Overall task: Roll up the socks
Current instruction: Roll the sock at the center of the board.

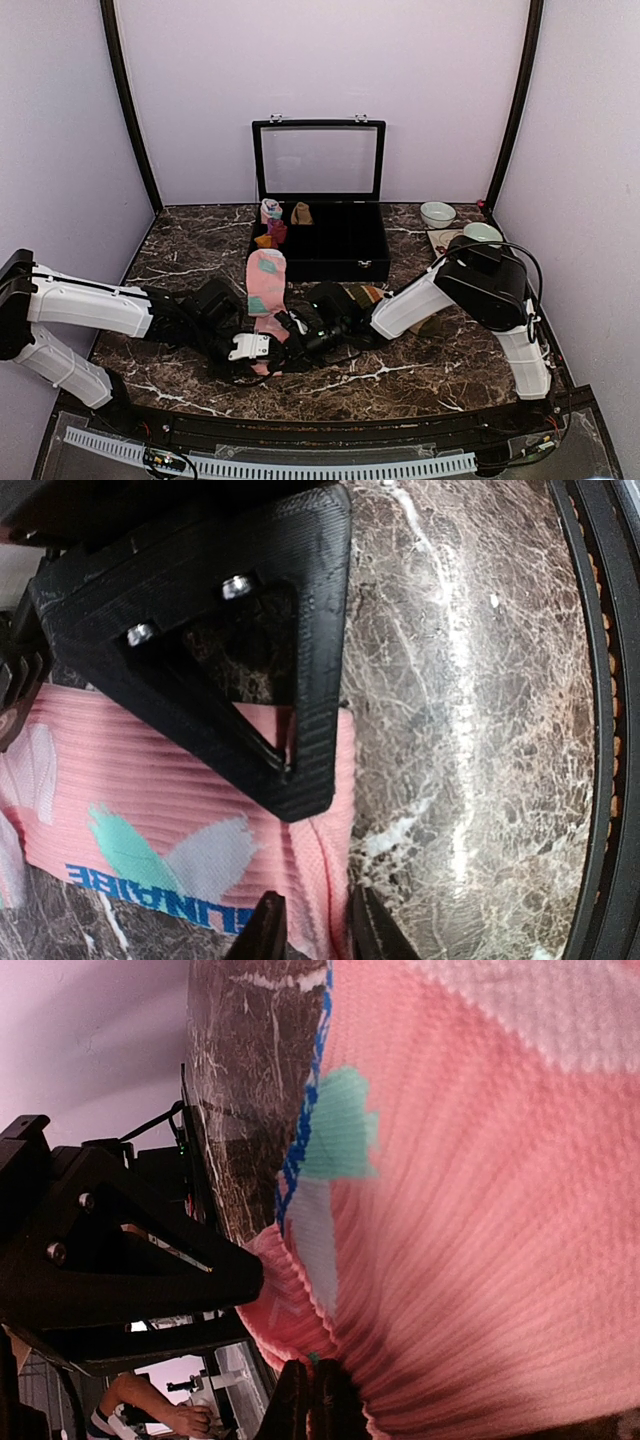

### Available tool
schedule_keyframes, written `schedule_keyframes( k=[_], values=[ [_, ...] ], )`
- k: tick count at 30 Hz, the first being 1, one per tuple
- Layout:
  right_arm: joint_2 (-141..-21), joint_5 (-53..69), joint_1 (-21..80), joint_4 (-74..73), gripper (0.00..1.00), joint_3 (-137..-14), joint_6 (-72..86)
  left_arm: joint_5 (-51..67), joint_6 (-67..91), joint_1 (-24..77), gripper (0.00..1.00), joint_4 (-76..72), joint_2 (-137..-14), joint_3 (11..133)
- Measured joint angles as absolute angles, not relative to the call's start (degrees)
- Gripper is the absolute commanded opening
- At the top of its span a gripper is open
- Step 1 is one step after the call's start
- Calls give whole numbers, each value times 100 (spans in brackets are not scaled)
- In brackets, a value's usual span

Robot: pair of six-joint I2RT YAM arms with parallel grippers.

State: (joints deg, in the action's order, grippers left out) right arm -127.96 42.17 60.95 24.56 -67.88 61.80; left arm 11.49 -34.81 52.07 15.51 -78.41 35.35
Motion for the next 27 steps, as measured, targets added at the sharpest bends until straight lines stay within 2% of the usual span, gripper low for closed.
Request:
schedule_keyframes(
  k=[6, 13, 19, 23, 27],
  values=[
    [-12792, 4213, 6095, 2530, 0, -6759, 6180, 1173, -3400, 5207, 20, 1551, -7791, 3446],
    [-12790, 4202, 6095, 2565, 0, -6748, 6182, 1146, -3332, 5207, 1, 1498, -7793, 3441],
    [-12748, 4141, 6095, 2598, 0, -6676, 6173, 1245, -3319, 5157, 0, 1507, -7793, 3441],
    [-12733, 4104, 6095, 2593, 0, -6672, 6156, 1382, -3321, 5081, 15, 1509, -7793, 3441],
    [-12733, 4091, 6097, 2569, 0, -6672, 6152, 1387, -3284, 4995, 23, 1496, -7793, 3441]
  ],
)
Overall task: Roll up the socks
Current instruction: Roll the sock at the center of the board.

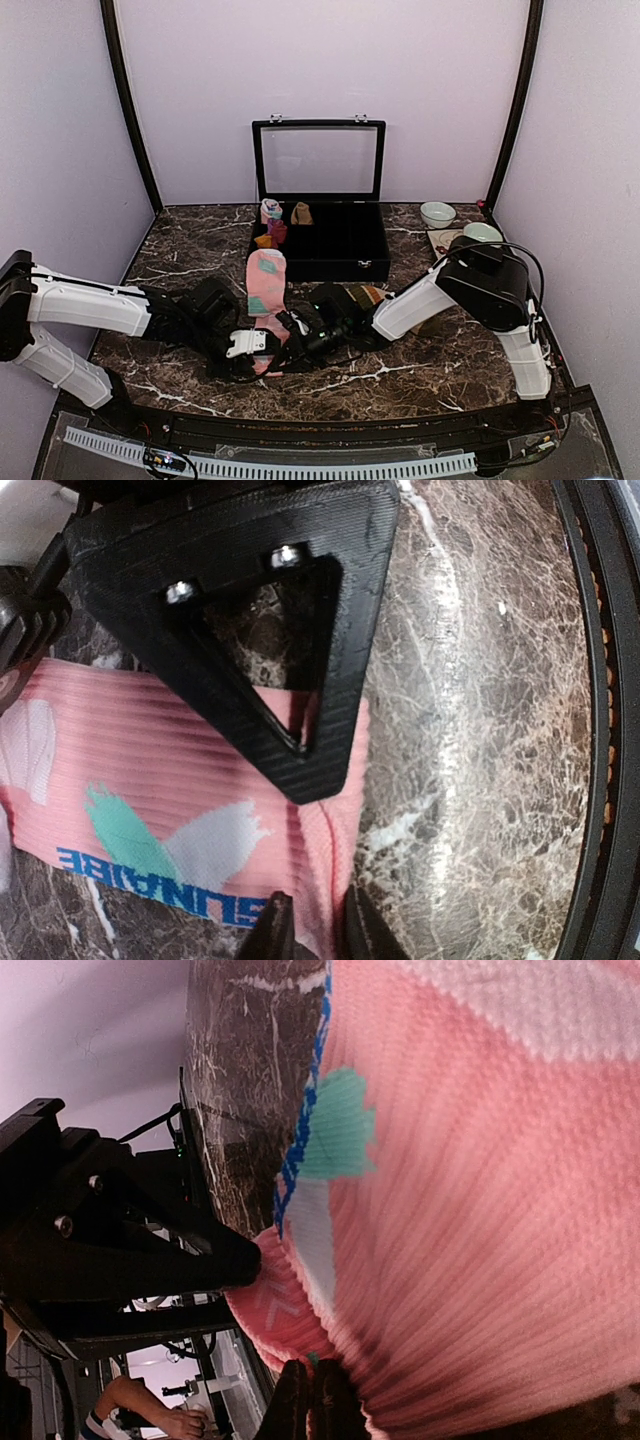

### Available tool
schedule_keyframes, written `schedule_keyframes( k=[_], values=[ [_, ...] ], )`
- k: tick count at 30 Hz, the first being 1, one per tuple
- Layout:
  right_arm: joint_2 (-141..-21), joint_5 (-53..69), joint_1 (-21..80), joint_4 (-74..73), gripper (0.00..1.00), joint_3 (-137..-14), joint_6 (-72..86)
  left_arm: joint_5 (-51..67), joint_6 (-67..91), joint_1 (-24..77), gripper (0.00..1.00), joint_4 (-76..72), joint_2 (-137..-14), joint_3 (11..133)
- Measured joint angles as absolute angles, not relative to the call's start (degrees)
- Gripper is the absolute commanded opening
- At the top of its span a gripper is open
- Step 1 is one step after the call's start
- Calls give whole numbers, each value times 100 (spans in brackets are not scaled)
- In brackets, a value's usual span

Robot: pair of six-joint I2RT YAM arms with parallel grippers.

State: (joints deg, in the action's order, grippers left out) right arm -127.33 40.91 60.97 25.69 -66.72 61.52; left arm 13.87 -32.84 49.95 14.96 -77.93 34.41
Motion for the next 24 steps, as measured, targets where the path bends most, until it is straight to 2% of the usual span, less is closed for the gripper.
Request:
schedule_keyframes(
  k=[4, 8, 11, 17, 24],
  values=[
    [-12733, 4086, 6097, 2541, 0, -6672, 6152, 1352, -3280, 4941, 36, 1494, -7793, 3452],
    [-12728, 4064, 6097, 2517, 0, -6672, 6152, 1308, -3288, 4934, 38, 1627, -7784, 3597],
    [-12726, 4051, 6097, 2499, 0, -6674, 6149, 1369, -3336, 4934, 37, 1800, -7673, 3760],
    [-12726, 4040, 6097, 2368, 0, -6722, 6143, 1855, -3588, 4941, 26, 2176, -7485, 4005],
    [-12726, 4025, 6097, 2351, 0, -6726, 6182, 2440, -4268, 5022, 28, 2471, -7502, 3940]
  ],
)
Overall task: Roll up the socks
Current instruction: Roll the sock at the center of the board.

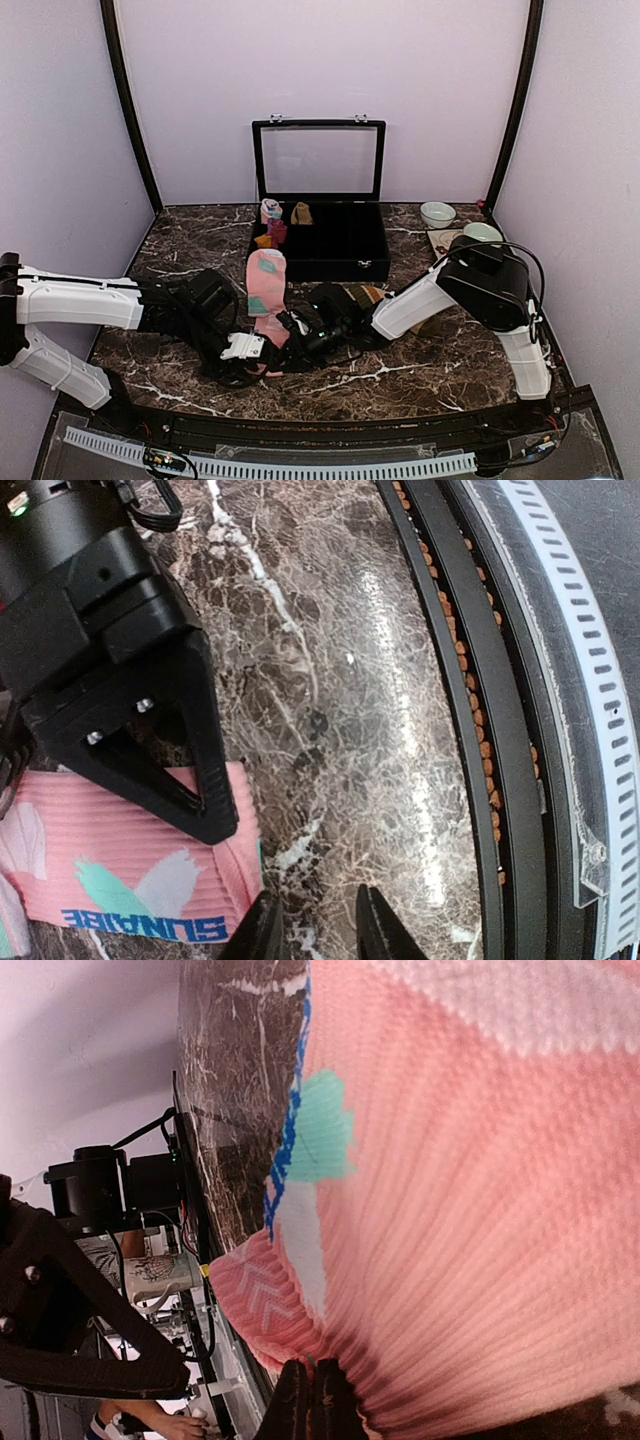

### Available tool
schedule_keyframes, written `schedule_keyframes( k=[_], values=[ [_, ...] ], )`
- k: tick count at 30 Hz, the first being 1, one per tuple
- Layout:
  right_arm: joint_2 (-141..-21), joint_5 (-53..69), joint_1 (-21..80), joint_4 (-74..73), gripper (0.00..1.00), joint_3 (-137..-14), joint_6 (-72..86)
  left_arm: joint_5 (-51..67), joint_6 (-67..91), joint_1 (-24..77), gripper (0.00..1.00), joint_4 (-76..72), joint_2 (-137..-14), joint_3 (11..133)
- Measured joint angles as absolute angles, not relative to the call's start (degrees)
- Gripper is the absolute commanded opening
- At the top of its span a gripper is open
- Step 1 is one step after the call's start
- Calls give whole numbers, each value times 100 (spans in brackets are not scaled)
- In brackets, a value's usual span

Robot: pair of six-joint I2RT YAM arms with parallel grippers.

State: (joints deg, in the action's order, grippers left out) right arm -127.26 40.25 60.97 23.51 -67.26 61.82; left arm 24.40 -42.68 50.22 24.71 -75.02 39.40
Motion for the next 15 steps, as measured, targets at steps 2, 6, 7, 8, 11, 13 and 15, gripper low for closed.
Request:
schedule_keyframes(
  k=[2, 6, 7, 8, 11, 13, 15],
  values=[
    [-12726, 4025, 6097, 2351, 0, -6726, 6195, 2414, -4423, 5030, 29, 2377, -7550, 3850],
    [-12726, 4025, 6097, 2351, 0, -6726, 6215, 2305, -4746, 5033, 30, 2209, -7701, 3726],
    [-12726, 4025, 6097, 2353, 0, -6726, 6224, 2294, -4801, 5033, 30, 2171, -7723, 3710],
    [-12728, 4025, 6097, 2351, 0, -6726, 6226, 2272, -4877, 5033, 30, 2110, -7745, 3688],
    [-12728, 4025, 6097, 2351, 0, -6726, 6228, 2185, -5026, 5033, 30, 1925, -7784, 3603],
    [-12728, 4025, 6097, 2351, 0, -6726, 6228, 2134, -5078, 5033, 31, 1811, -7806, 3535],
    [-12728, 4025, 6097, 2351, 0, -6726, 6230, 2093, -5107, 5033, 31, 1732, -7811, 3494]
  ],
)
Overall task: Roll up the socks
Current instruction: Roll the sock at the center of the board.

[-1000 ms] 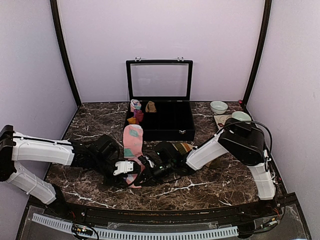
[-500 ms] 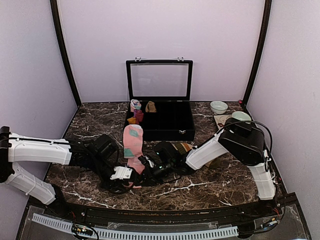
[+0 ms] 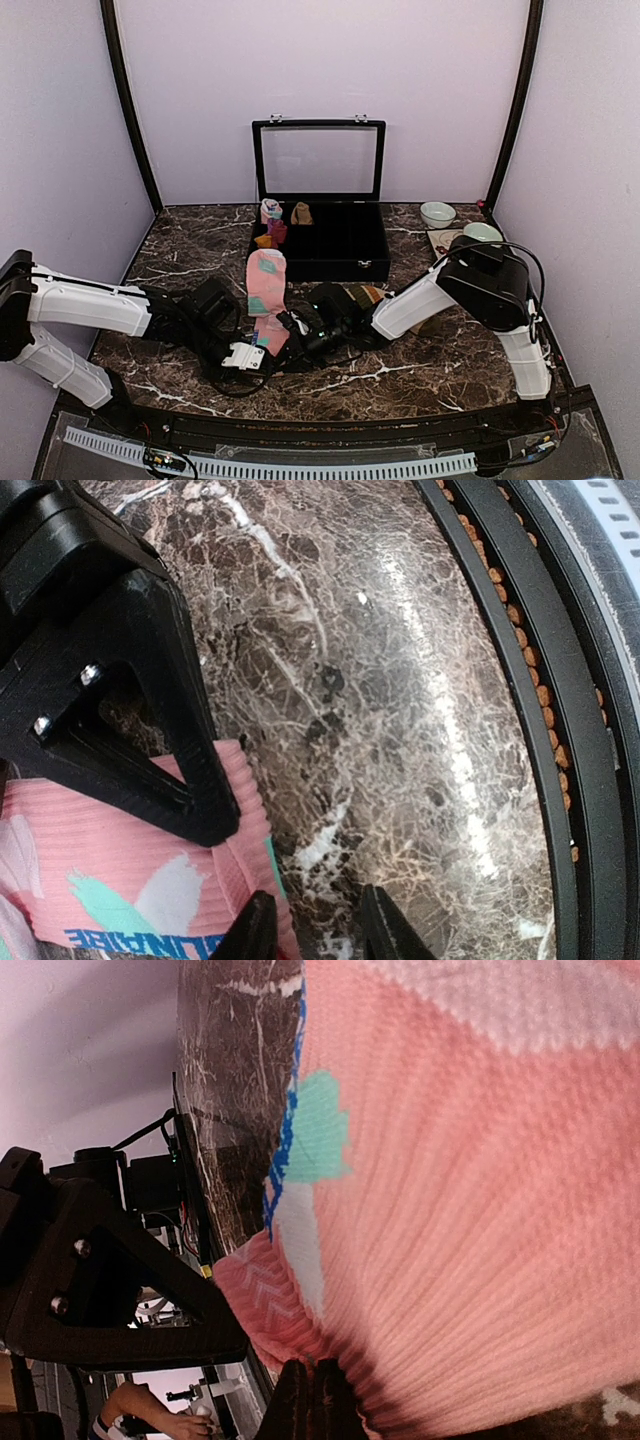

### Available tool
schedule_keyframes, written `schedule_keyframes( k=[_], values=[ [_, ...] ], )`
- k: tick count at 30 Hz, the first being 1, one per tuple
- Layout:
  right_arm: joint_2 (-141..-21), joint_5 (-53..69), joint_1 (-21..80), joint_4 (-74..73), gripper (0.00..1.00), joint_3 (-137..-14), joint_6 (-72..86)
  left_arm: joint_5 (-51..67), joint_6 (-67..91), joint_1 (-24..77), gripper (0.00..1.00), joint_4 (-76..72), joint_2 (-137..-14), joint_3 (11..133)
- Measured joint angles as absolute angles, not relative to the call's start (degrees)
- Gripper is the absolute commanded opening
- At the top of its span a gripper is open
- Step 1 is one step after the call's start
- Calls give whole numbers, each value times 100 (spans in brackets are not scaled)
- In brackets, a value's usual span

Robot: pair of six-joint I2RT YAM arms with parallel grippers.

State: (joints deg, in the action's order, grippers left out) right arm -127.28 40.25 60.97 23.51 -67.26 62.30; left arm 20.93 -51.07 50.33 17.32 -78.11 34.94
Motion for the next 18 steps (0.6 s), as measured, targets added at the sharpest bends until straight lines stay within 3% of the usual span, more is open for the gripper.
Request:
schedule_keyframes(
  k=[18],
  values=[
    [-12728, 4027, 6095, 2311, 0, -6744, 6246, 1745, -5146, 5030, 31, 1135, -8106, 3347]
  ],
)
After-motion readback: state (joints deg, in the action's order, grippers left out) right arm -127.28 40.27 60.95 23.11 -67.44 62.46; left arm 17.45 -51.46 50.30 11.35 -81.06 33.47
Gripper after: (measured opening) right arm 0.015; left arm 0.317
